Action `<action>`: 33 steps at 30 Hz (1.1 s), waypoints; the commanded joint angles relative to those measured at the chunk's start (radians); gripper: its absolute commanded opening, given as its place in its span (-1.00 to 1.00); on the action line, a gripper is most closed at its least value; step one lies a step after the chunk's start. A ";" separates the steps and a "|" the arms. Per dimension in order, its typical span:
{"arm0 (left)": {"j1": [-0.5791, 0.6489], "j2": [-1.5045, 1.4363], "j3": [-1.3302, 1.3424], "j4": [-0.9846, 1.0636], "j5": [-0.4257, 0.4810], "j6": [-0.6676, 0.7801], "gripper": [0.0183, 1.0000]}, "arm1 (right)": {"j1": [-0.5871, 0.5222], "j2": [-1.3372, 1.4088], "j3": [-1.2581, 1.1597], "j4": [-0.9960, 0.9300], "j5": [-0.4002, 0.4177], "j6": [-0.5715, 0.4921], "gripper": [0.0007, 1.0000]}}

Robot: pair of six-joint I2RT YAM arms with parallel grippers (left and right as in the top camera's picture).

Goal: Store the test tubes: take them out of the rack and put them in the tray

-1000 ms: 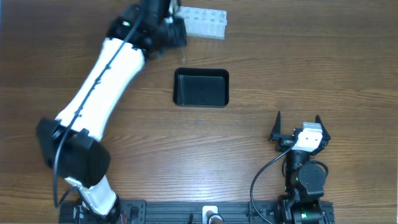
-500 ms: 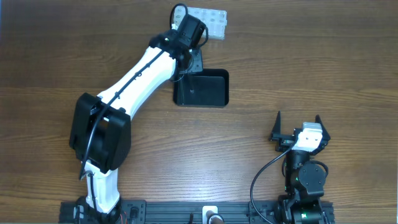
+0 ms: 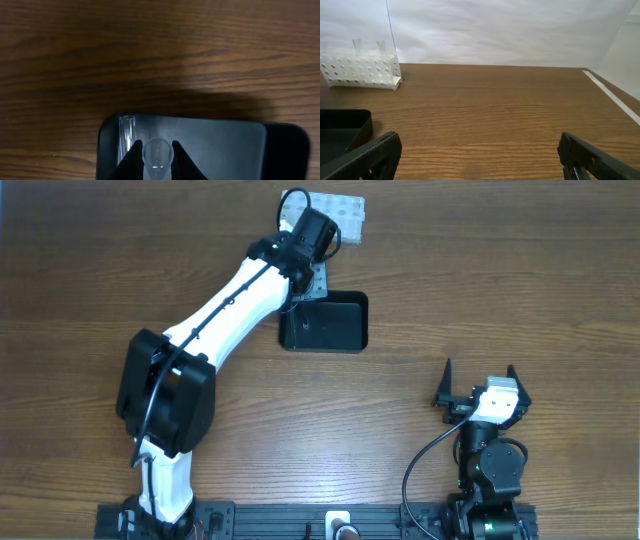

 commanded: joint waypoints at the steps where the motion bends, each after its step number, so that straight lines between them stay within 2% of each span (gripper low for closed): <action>1: -0.001 0.049 -0.002 -0.002 0.004 0.011 -0.81 | -0.005 -0.007 -0.006 -0.001 0.012 -0.004 0.99; 16: -0.002 0.070 -0.002 -0.006 0.013 0.011 -0.79 | -0.005 -0.007 -0.006 -0.001 0.012 -0.004 0.98; 24: -0.003 0.084 -0.002 -0.027 0.021 0.011 -0.66 | -0.005 -0.007 -0.006 -0.001 0.012 -0.004 0.99; 26: -0.003 0.083 -0.002 -0.027 0.023 0.011 -0.46 | -0.005 -0.007 -0.006 -0.001 0.012 -0.004 0.98; 27: -0.003 0.079 -0.002 -0.027 0.024 0.011 -0.26 | -0.005 -0.007 -0.006 -0.001 0.012 -0.004 0.98; 29: -0.003 0.063 -0.002 -0.027 0.031 0.011 -0.02 | -0.005 -0.007 -0.006 -0.001 0.012 -0.004 0.99; 33: -0.003 -0.020 -0.002 -0.021 0.005 0.015 0.06 | -0.005 -0.007 -0.006 -0.001 0.012 -0.004 0.99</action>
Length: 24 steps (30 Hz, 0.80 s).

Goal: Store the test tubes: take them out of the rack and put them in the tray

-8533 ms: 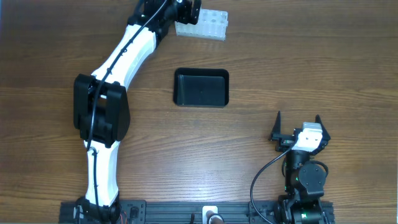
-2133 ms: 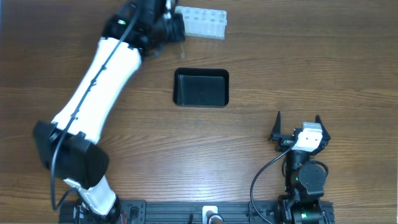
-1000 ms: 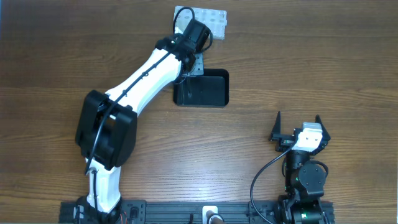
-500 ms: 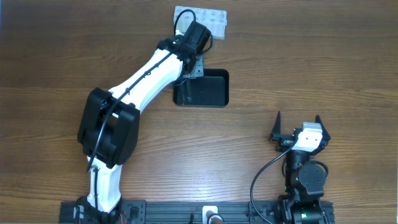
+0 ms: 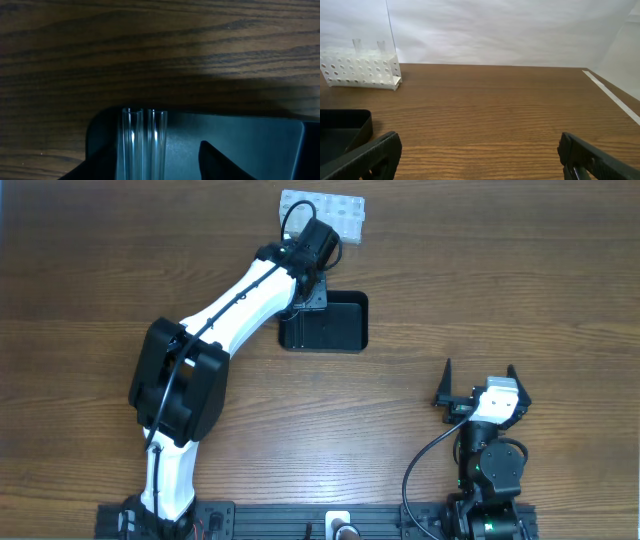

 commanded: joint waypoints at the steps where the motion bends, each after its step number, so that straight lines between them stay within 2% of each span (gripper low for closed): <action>1: -0.003 -0.120 -0.002 0.009 -0.043 0.011 0.06 | -0.005 -0.007 -0.006 -0.001 0.012 -0.005 0.98; 3: -0.003 -0.195 -0.002 0.024 -0.118 0.034 0.08 | -0.005 -0.007 -0.006 -0.001 0.012 -0.005 0.99; 6: 0.005 -0.320 -0.002 0.097 -0.224 0.157 0.11 | -0.005 -0.007 -0.006 -0.001 0.012 -0.005 0.98; 10: 0.060 -0.446 -0.013 0.238 -0.253 0.348 0.38 | -0.005 -0.007 -0.006 -0.001 0.012 -0.005 0.99; 13: 0.153 -0.530 -0.064 0.330 -0.165 0.429 0.60 | -0.005 -0.007 -0.006 -0.001 0.012 -0.005 0.99; 16: 0.271 -0.613 -0.171 0.430 -0.023 0.458 0.77 | -0.005 -0.007 -0.006 -0.001 0.012 -0.005 0.99; 20: 0.388 -0.749 -0.399 0.605 0.117 0.511 0.90 | -0.005 -0.007 -0.006 -0.001 0.012 -0.005 0.98; 24: 0.447 -0.948 -0.673 0.780 0.158 0.513 0.94 | -0.005 -0.007 -0.006 -0.001 0.012 -0.005 0.99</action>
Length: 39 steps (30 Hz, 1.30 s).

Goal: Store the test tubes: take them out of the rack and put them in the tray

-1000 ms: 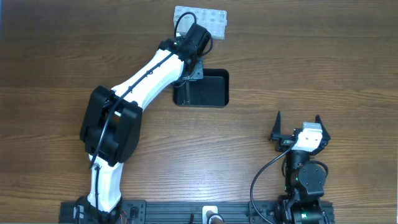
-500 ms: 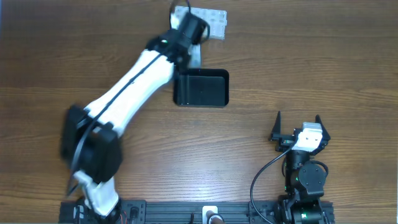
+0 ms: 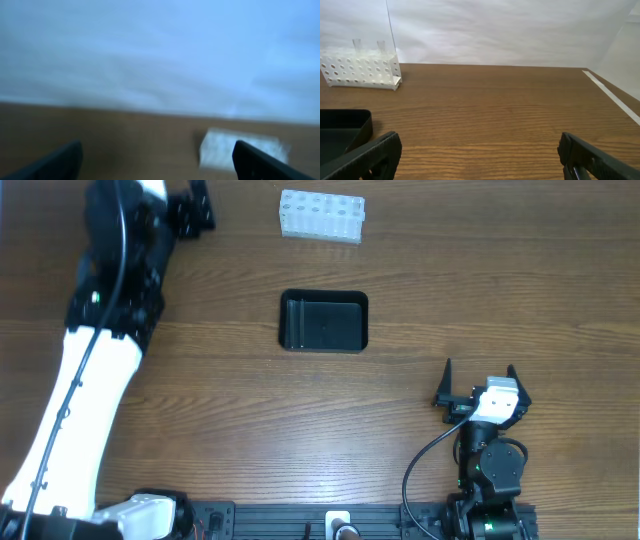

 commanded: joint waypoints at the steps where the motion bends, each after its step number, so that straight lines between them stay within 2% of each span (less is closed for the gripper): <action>1: 0.049 -0.236 -0.299 0.144 0.122 0.057 0.94 | -0.005 -0.007 -0.006 -0.001 0.012 -0.004 0.98; 6: 0.060 -0.486 -0.534 0.219 0.122 0.057 0.97 | -0.005 -0.007 -0.006 -0.001 0.012 -0.004 0.99; 14: 0.060 -0.788 -0.748 0.168 0.185 0.056 0.99 | -0.005 -0.007 -0.006 -0.001 0.012 -0.004 0.99; 21: 0.060 -1.012 -0.941 0.166 0.190 0.056 1.00 | -0.005 -0.007 -0.006 -0.001 0.012 -0.004 0.99; 39: 0.060 -1.308 -1.221 0.165 0.191 0.057 1.00 | -0.005 -0.007 -0.006 -0.001 0.012 -0.004 0.98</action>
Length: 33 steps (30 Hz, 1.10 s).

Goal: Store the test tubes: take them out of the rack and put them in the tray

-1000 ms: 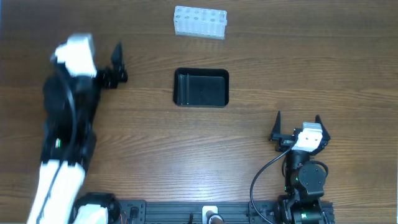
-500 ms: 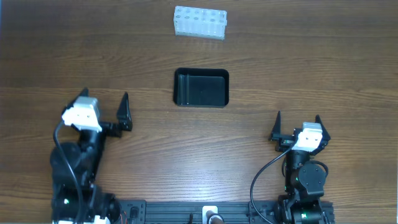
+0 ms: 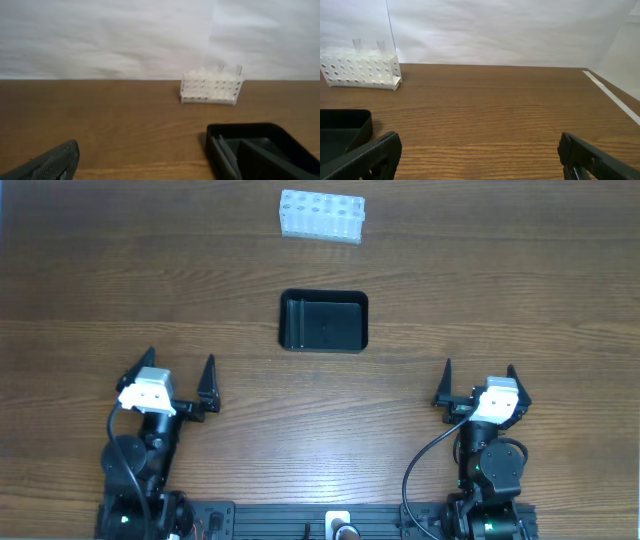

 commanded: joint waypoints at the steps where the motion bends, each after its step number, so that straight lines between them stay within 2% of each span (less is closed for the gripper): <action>1: 0.005 -0.076 -0.067 0.004 0.014 0.015 1.00 | -0.005 -0.007 -0.006 -0.001 0.012 -0.004 0.98; 4: 0.005 -0.130 -0.075 -0.079 0.014 0.015 1.00 | -0.005 -0.007 -0.006 -0.001 0.012 -0.004 0.99; 33: 0.005 -0.125 -0.075 -0.079 0.010 0.015 1.00 | -0.005 -0.007 -0.006 -0.001 0.012 -0.004 0.98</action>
